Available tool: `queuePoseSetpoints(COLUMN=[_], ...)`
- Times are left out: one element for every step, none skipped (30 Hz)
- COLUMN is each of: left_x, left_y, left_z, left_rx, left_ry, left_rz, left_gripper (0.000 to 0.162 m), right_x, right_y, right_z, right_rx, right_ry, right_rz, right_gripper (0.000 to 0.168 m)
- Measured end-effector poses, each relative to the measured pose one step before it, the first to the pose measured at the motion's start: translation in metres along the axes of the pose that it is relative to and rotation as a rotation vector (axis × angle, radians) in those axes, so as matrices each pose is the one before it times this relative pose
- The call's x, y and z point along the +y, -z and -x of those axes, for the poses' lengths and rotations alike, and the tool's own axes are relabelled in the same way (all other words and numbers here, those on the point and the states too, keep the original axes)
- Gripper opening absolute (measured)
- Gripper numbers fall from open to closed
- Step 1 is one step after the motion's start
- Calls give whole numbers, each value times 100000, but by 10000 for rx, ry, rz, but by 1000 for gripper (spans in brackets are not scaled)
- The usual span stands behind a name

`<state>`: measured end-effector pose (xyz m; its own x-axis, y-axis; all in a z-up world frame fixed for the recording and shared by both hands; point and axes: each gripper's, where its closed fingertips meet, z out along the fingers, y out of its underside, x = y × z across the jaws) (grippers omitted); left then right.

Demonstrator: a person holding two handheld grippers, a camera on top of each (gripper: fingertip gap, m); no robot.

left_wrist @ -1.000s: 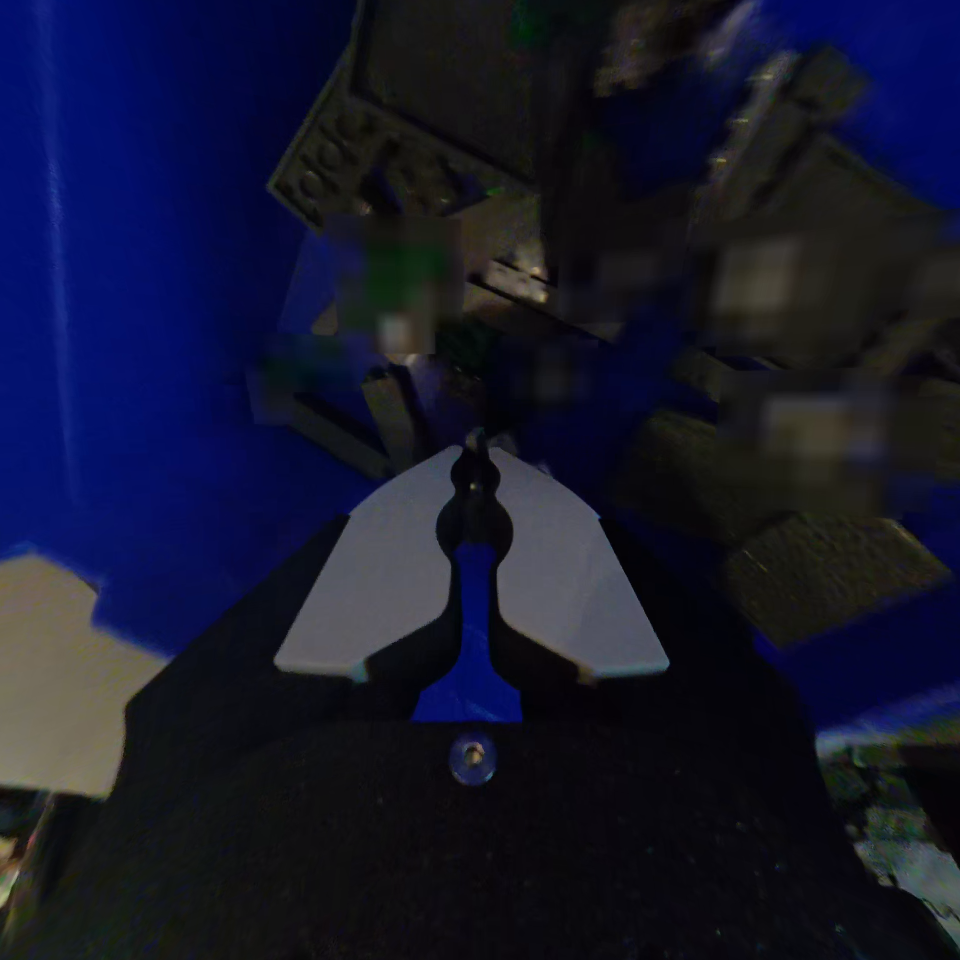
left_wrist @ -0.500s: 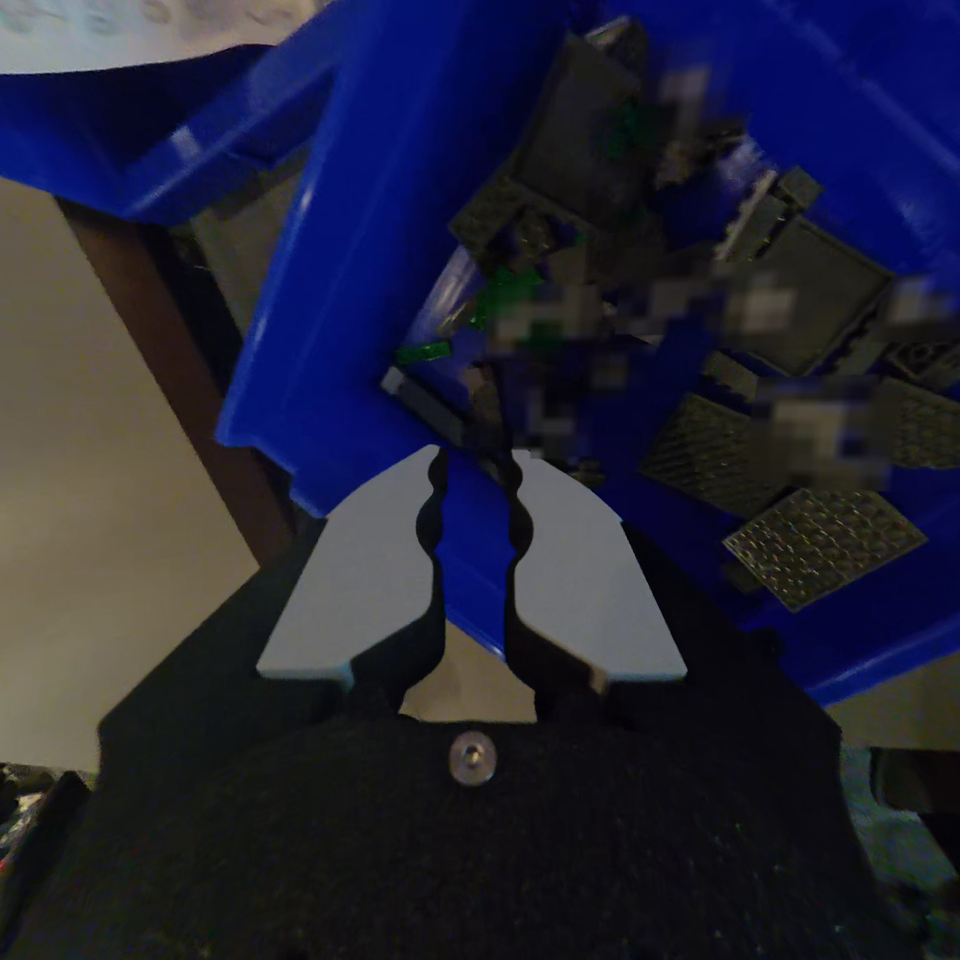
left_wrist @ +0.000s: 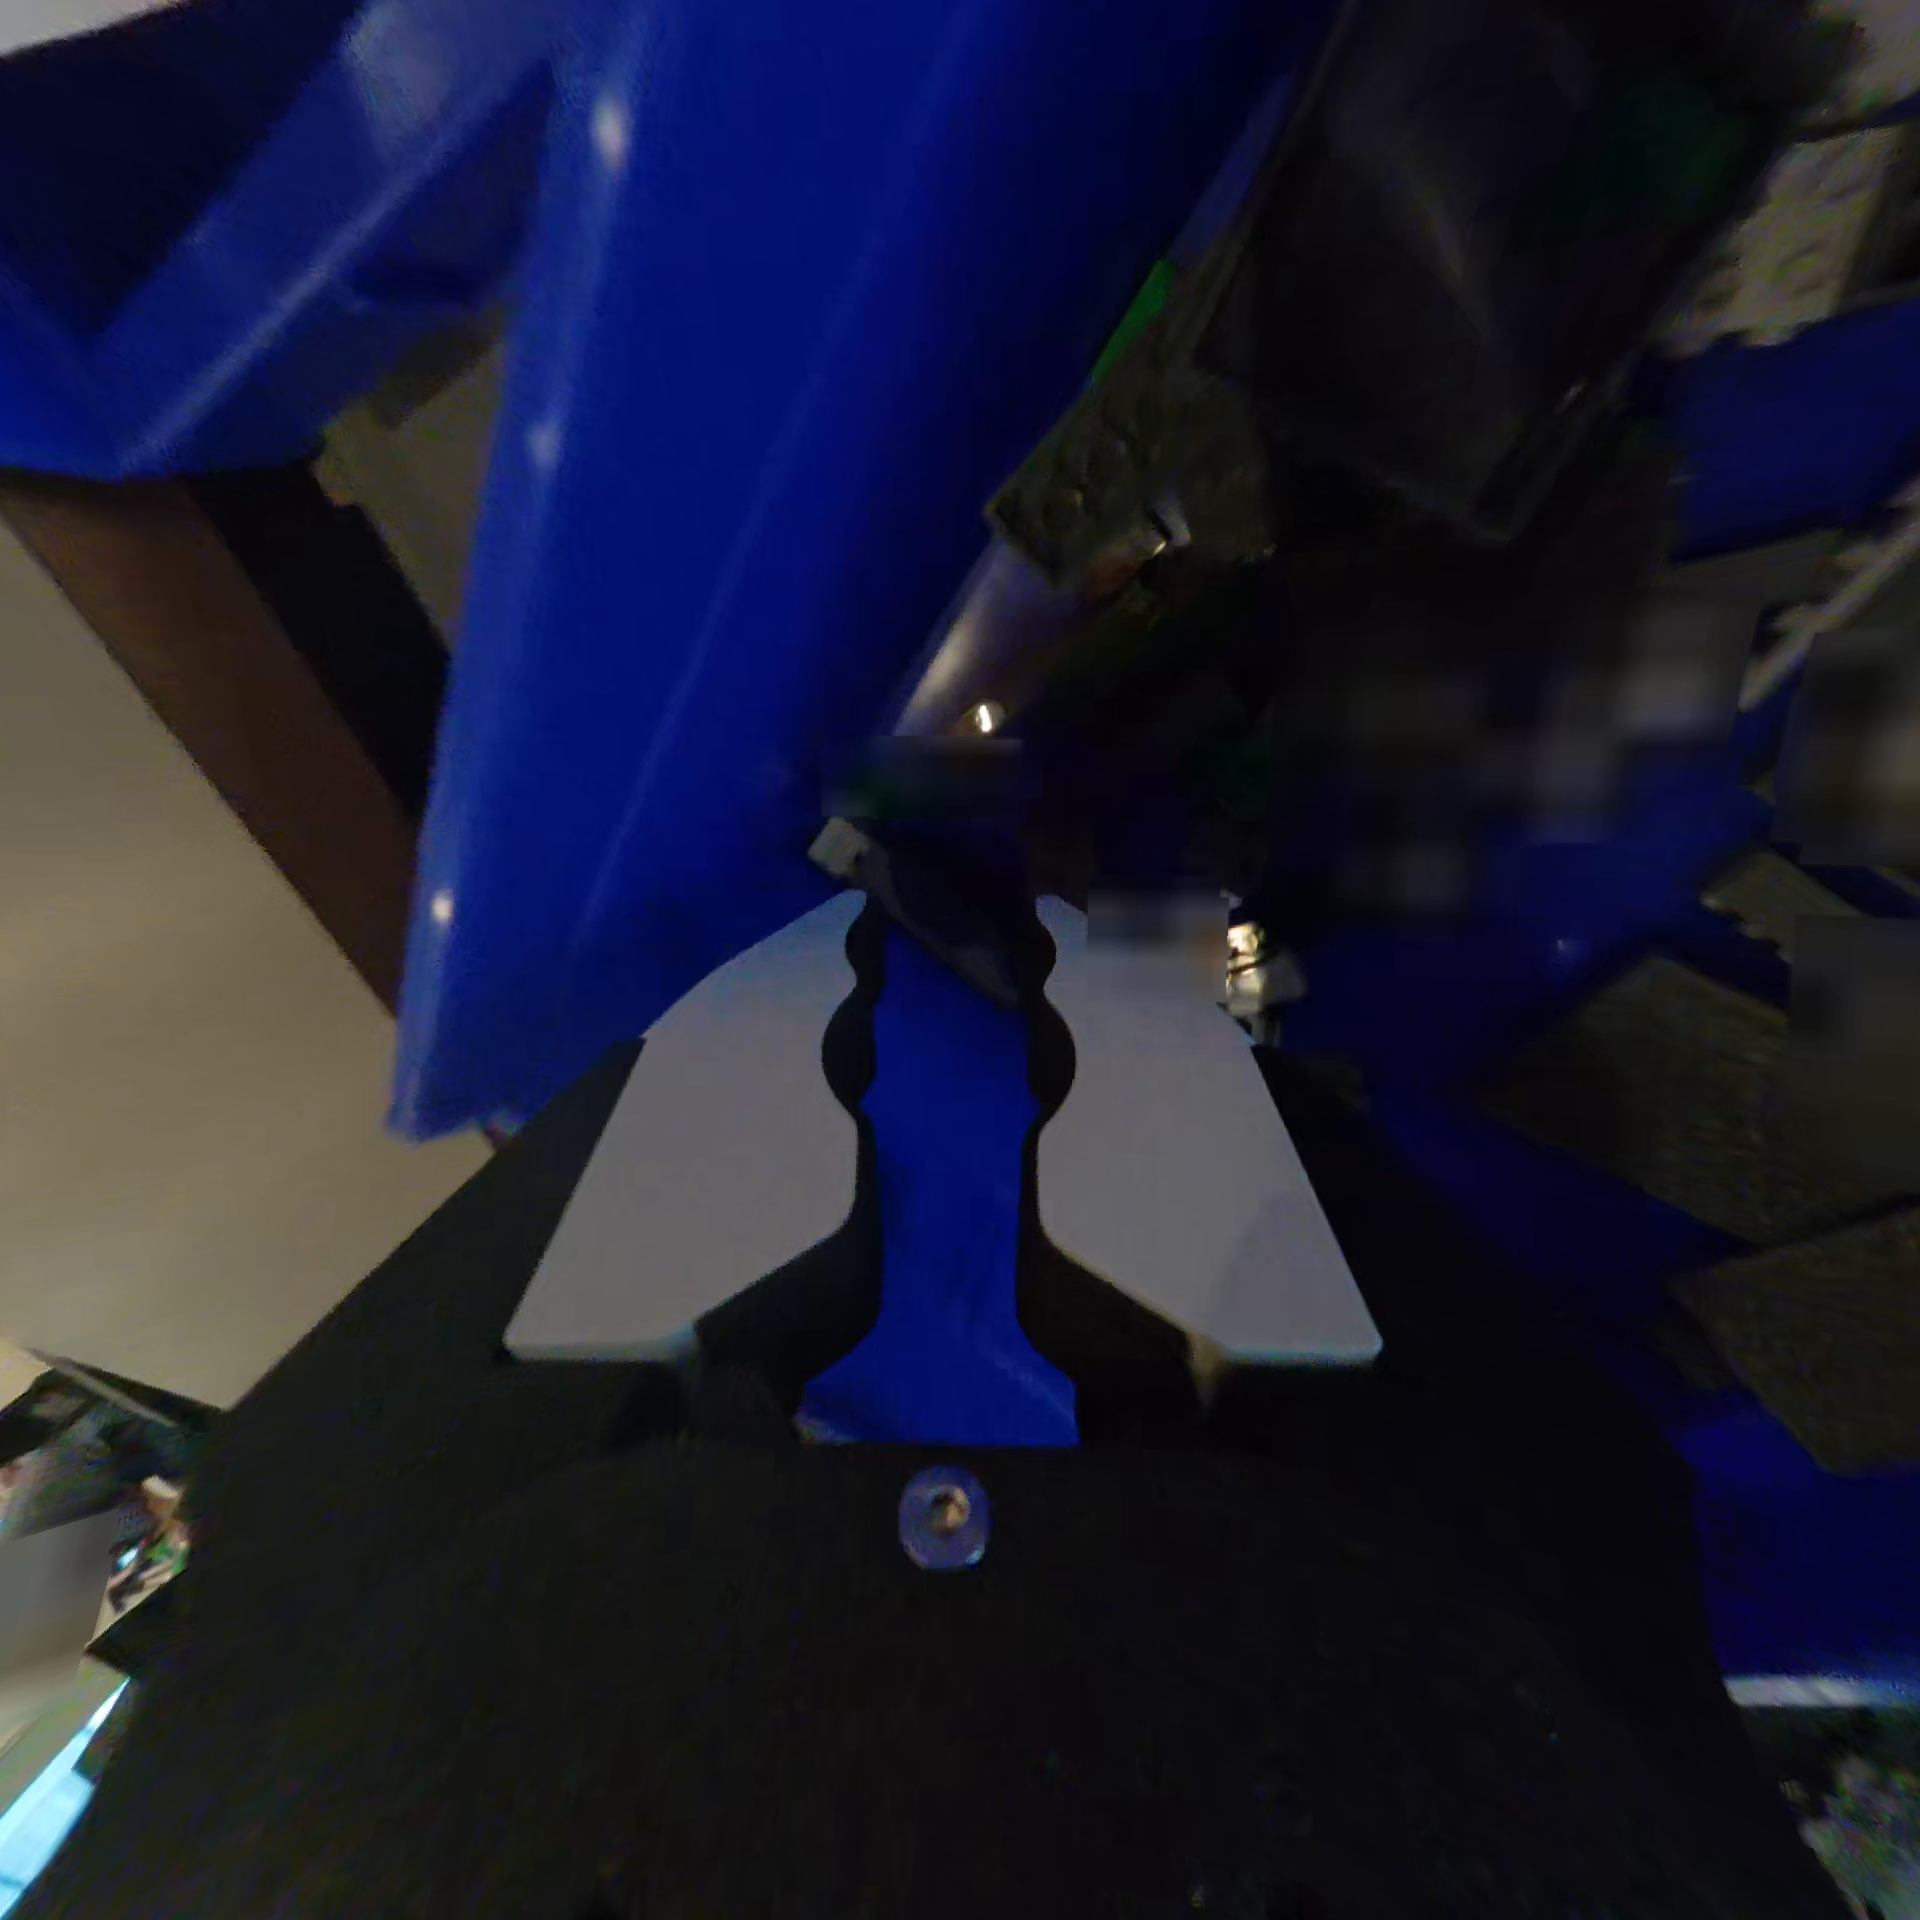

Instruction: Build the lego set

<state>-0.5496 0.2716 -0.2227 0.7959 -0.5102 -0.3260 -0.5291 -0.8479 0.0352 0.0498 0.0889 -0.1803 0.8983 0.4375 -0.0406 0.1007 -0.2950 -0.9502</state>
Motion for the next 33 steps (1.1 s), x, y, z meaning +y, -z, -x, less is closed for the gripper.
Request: queuePoseSetpoints(left_x=[-152,-72,42,76,38,22,-19,13,-8,-53,7,9,75,232,235,135,147,39,-112,-58,-69,-163,-150,-180,-339,-429,-227,-75,-146,-378,-545,-586,-676], left_y=[-421,-417,-436,-415,-309,-220,-166,-144,-67,10,-22,-10,-11,37,98,193,395,633,817,904,893,845,771,659,537,374,177,-31,-175,-266,-357,-428,-454], left_z=[-255,-301,-259,-305,-253,-249,-324,-343,-252,-88,-121,-174,-151,-327,-429,-582,-614,-528,-476,-446,-347,-134,-70,-10,207,367,321,340,377,342,211,162,168], left_rx=[138,179,135,135,101,114,167,185,131,42,69,94,71,173,204,227,204,131,92,89,20,-99,-77,-62,-166,-213,-140,-125,-141,-119,-54,-46,-106], left_ry=[38,48,-33,-98,-48,2,-6,-25,-20,8,-1,19,-15,-114,-181,-177,-211,-246,-228,-192,-203,-178,-135,-92,-69,-31,-1,-2,-1,5,39,11,-100], left_rz=[96,119,163,154,80,42,-14,-10,-34,-62,-33,-46,-10,76,61,-29,-50,-127,-230,-182,-167,-191,-151,-148,-215,-231,-75,40,18,-116,-193,-189,-237], left_gripper=[26,25,27,29,29,30,29,29,26,25,22,19,18,18,17,17,17,17,17,17,17,17,17,19,21,23,25,27,29,29,28,28,29], right_x=[-19,-7,-19,0,33,34,17,28,15,27,34,21,2,-13,-20,-32,-18,9,47,76,63,51,36,30,22,8,9,16,12,27,27,31,10], right_y=[35,25,23,4,-16,-19,-20,-15,-21,-29,-26,-19,7,25,22,21,17,-3,-38,-55,-57,-57,-46,-45,-24,-33,-32,-25,-36,-19,-18,-36,-13], right_z=[-56,-31,-34,-8,1,-3,-4,-8,-7,-14,5,19,7,-9,-22,-26,-18,-29,-7,5,24,15,-11,-20,-21,-24,-7,2,17,9,17,-2,-11], right_rx=[8,2,4,0,-3,3,6,0,-2,-2,-5,1,7,9,9,6,5,9,9,5,7,16,22,27,30,32,32,30,34,36,33,25,22], right_ry=[-30,-30,-16,-3,3,10,8,-2,-6,-2,7,15,14,2,-10,-17,-16,-7,7,21,35,37,27,16,14,19,29,38,48,54,50,36,21], right_rz=[-16,-12,-13,-1,16,17,12,11,11,15,20,14,-1,-11,-15,-15,-11,1,26,48,46,34,28,22,18,18,18,22,23,21,22,22,15], right_gripper=[2,2,2,2,2,2,2,2,2,2,2,2,2,2,2,2,2,2,2,2,2,2,2,2,2,2,2,2,2,2,2,2,2])
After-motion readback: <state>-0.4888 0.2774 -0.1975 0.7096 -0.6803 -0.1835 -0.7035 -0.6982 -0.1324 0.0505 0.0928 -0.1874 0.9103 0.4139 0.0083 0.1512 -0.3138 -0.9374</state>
